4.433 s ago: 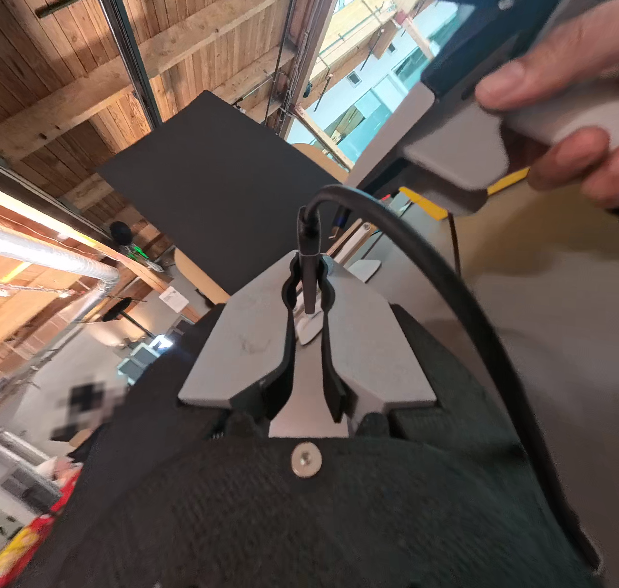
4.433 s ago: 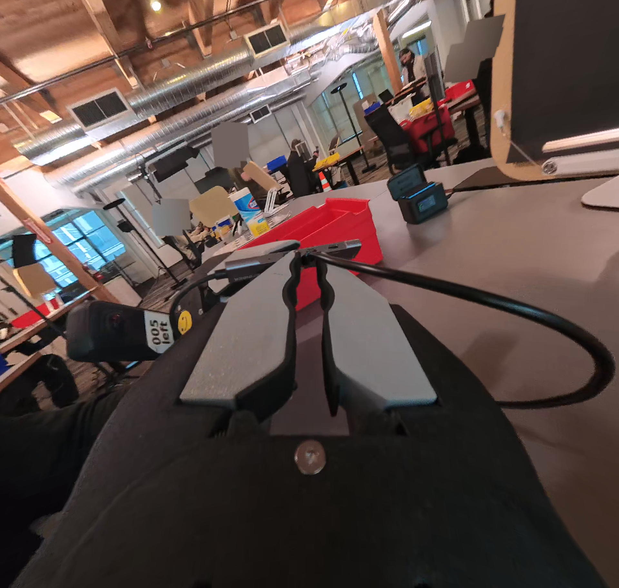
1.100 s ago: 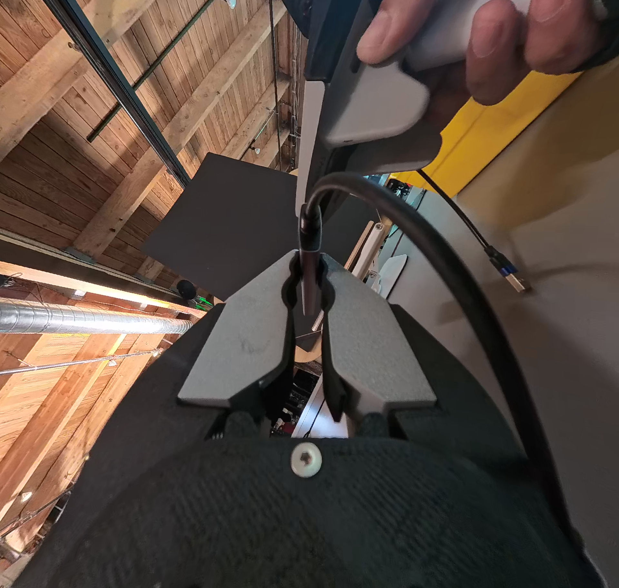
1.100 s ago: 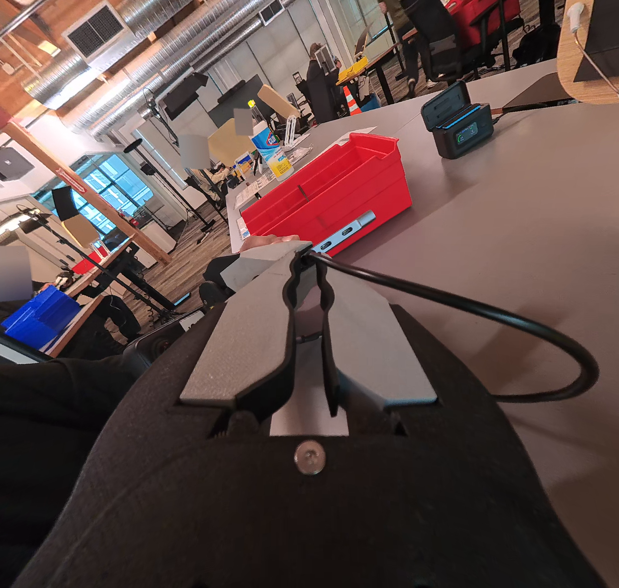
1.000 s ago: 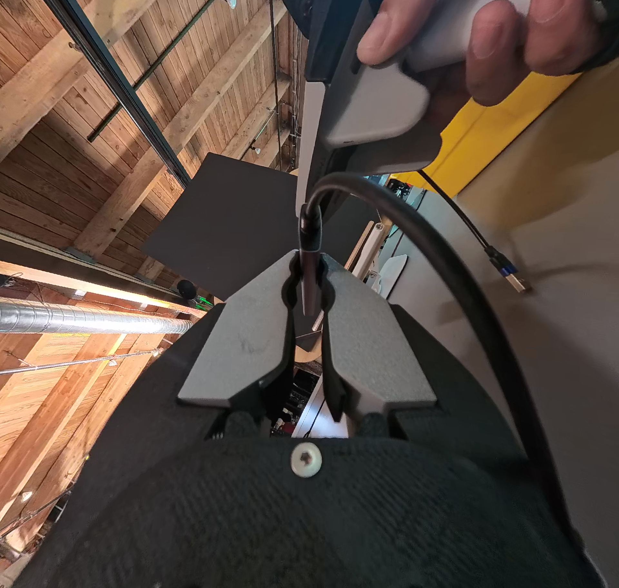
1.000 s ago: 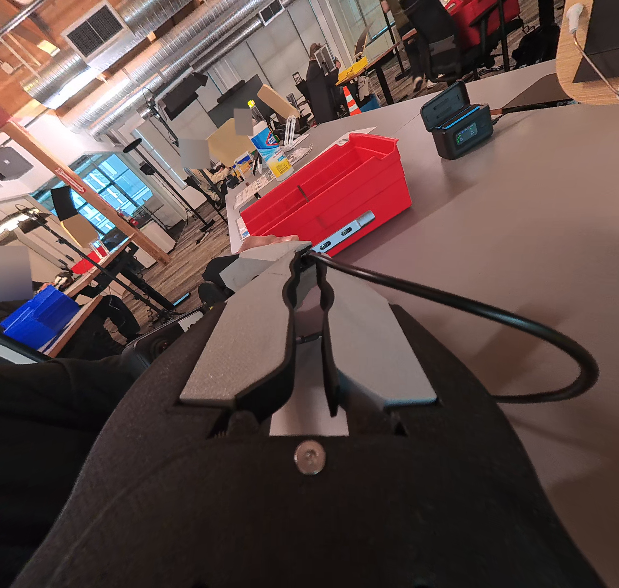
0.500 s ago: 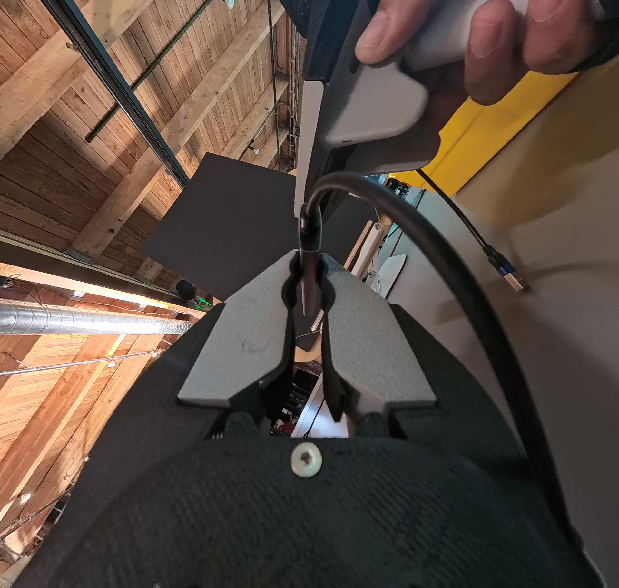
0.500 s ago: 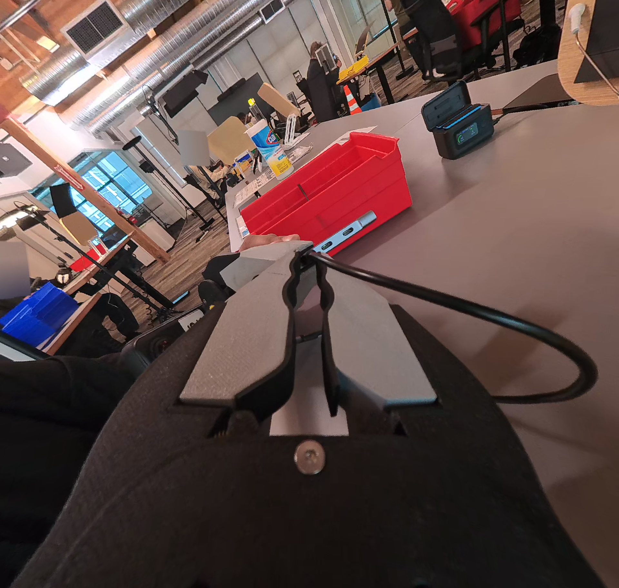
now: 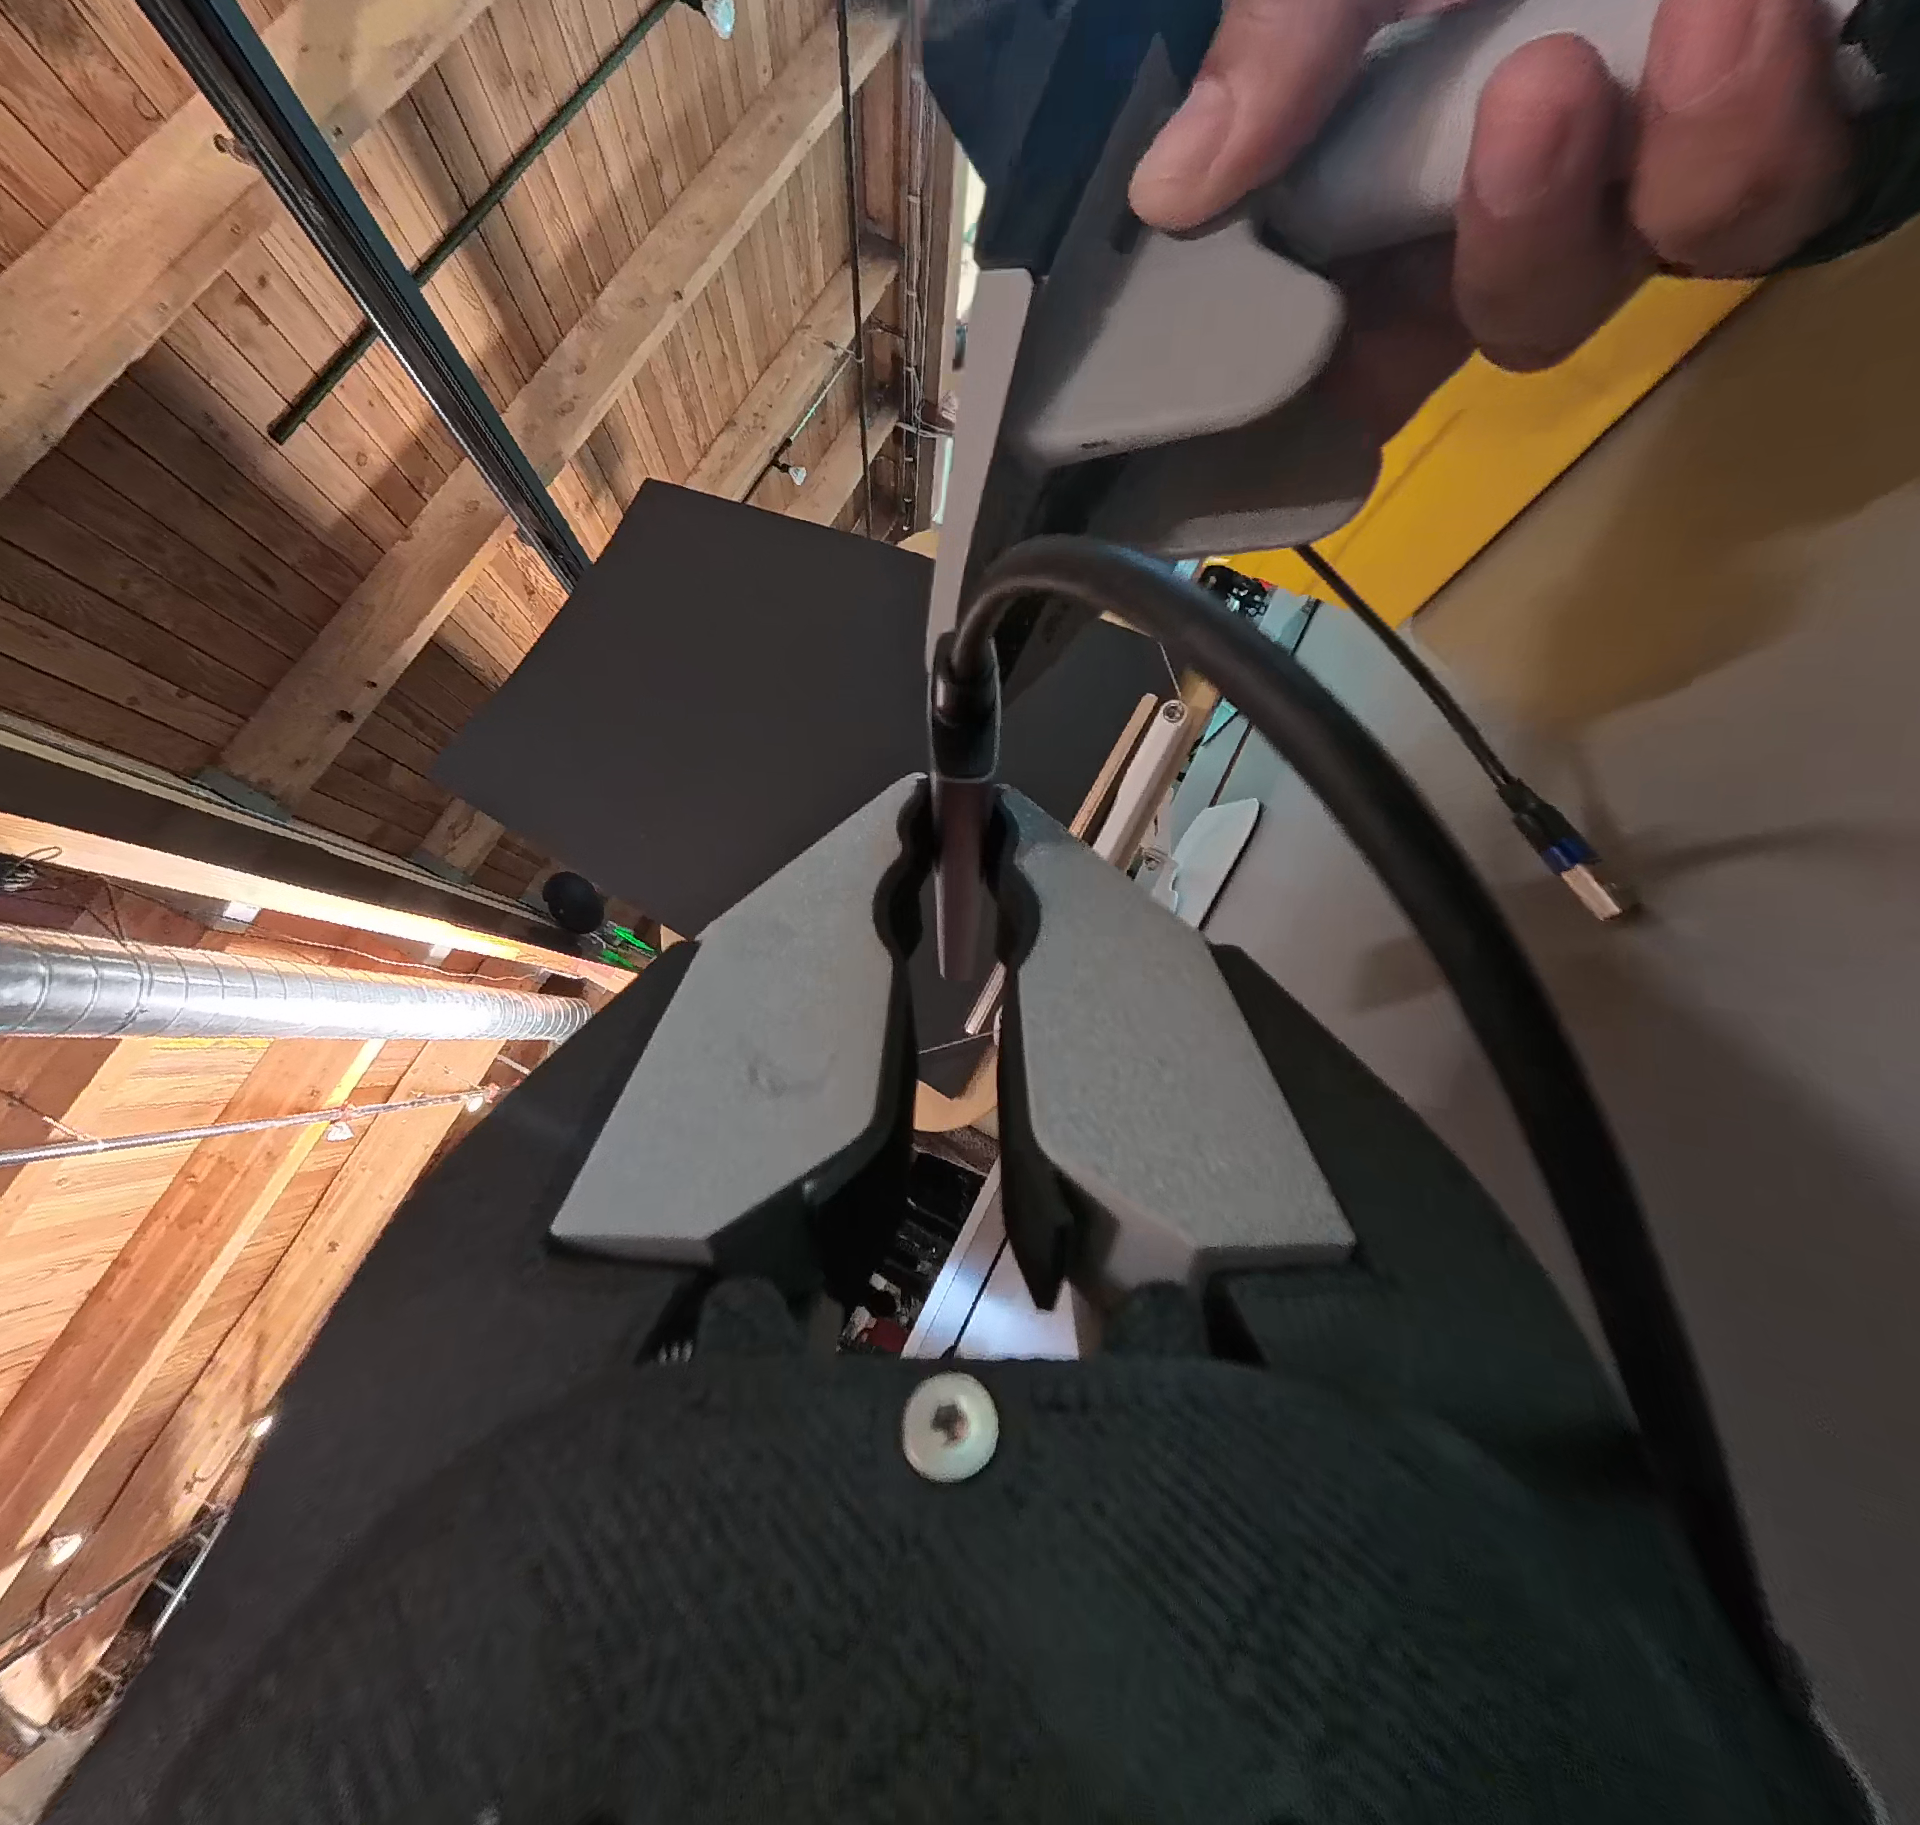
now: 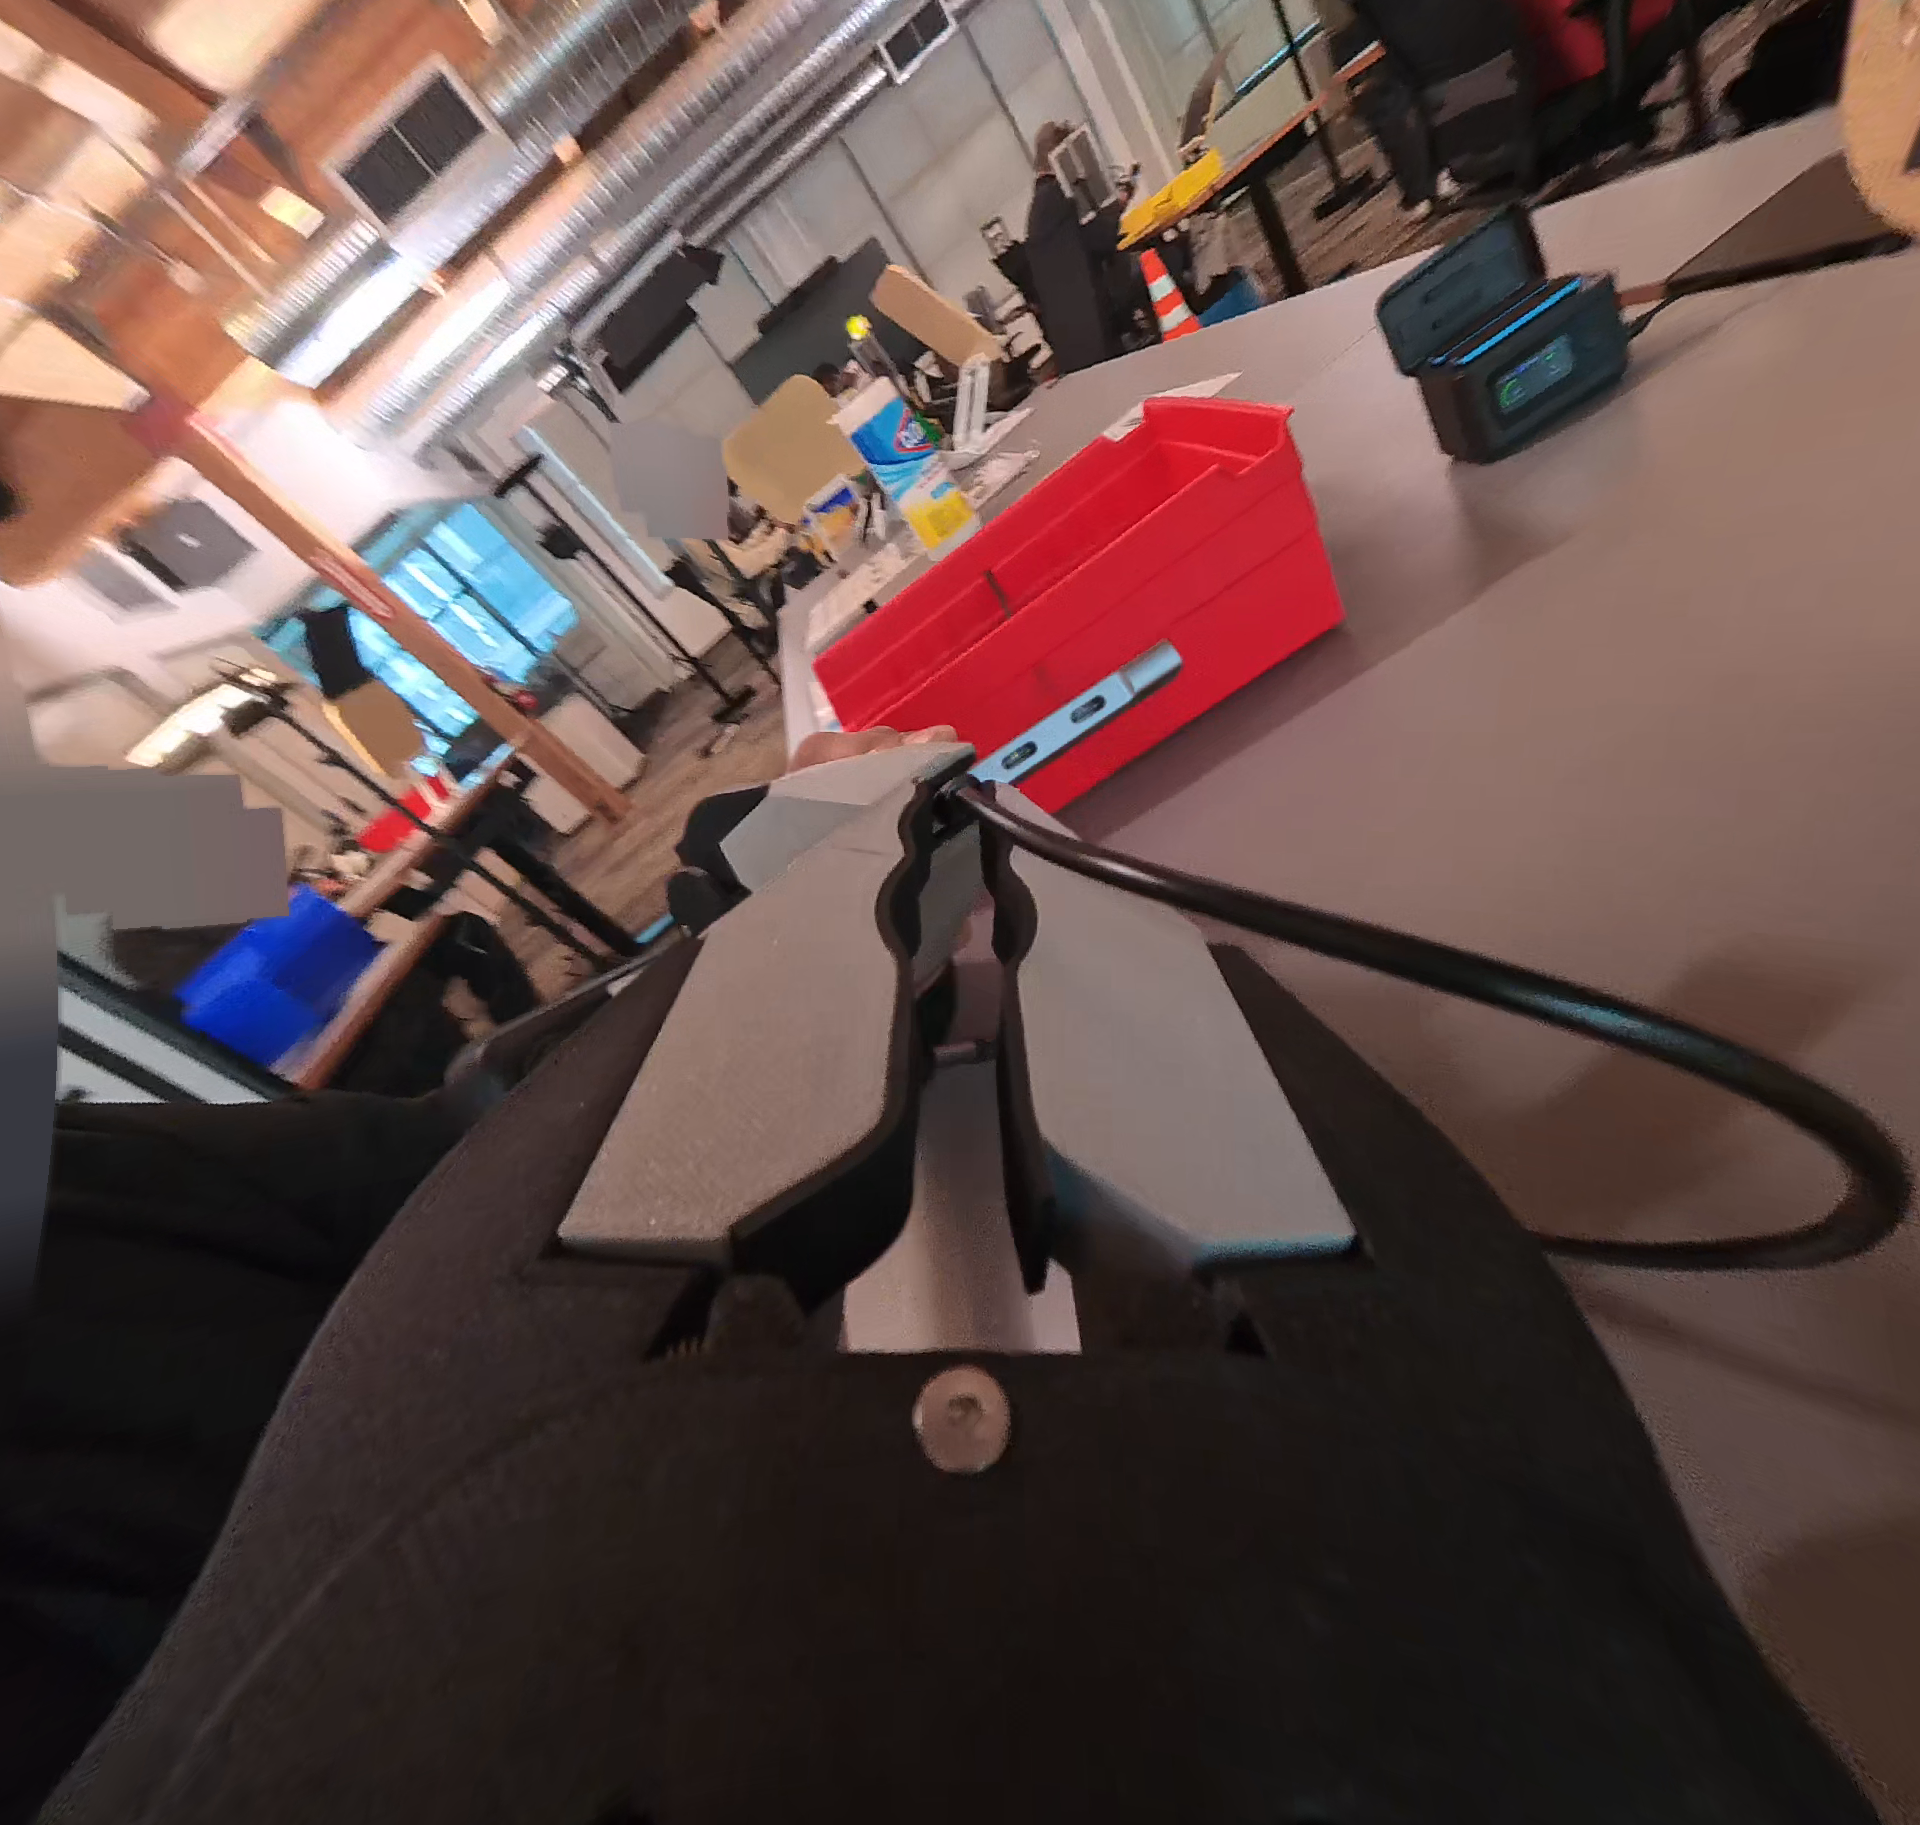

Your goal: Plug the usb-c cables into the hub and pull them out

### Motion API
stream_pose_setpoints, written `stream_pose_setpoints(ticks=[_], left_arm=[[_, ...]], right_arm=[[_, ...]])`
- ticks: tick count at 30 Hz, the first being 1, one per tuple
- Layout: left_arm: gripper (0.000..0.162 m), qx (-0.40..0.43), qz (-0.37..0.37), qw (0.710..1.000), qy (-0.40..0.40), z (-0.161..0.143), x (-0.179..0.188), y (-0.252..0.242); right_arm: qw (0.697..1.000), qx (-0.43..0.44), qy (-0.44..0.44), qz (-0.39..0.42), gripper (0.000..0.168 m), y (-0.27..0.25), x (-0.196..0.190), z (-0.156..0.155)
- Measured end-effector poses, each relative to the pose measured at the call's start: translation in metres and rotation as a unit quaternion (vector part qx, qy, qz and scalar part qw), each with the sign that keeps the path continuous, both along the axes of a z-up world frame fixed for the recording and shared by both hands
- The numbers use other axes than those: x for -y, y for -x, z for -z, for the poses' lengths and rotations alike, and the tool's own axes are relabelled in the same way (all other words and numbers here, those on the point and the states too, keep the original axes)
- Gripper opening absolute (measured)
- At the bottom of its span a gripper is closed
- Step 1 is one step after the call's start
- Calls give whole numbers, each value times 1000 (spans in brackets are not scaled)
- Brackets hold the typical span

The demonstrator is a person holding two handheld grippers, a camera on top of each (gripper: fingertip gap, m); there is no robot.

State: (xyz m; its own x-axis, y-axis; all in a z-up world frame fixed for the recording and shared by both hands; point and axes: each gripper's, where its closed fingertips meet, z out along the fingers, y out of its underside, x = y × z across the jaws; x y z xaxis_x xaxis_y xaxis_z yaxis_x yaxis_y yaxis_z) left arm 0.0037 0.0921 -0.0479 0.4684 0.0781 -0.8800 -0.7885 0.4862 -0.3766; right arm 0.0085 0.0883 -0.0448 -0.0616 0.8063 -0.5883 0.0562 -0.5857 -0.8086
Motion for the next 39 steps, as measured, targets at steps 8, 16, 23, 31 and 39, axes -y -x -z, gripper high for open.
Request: stream_pose_setpoints(ticks=[8, 16, 23, 31, 39], left_arm=[[7, -5, -5, 1000, 3, 2, -1, 1], [7, -26, -20, 999, -9, 4, -2, 0], [7, -29, -17, 999, -12, 5, -2, -1], [7, -11, -3, 1000, -4, 5, -2, -2], [8, -1, 4, 1000, -1, 4, -2, 1]], right_arm=[[999, 1, 30, -23, 6, 1, -3, 3], [997, 58, -13, -47, 6, 2, -4, 0], [997, 59, -17, -40, 6, 0, -2, 2], [997, 59, -26, -43, 5, -1, -1, 2], [996, 67, -44, -41, 6, 0, 1, -1]])
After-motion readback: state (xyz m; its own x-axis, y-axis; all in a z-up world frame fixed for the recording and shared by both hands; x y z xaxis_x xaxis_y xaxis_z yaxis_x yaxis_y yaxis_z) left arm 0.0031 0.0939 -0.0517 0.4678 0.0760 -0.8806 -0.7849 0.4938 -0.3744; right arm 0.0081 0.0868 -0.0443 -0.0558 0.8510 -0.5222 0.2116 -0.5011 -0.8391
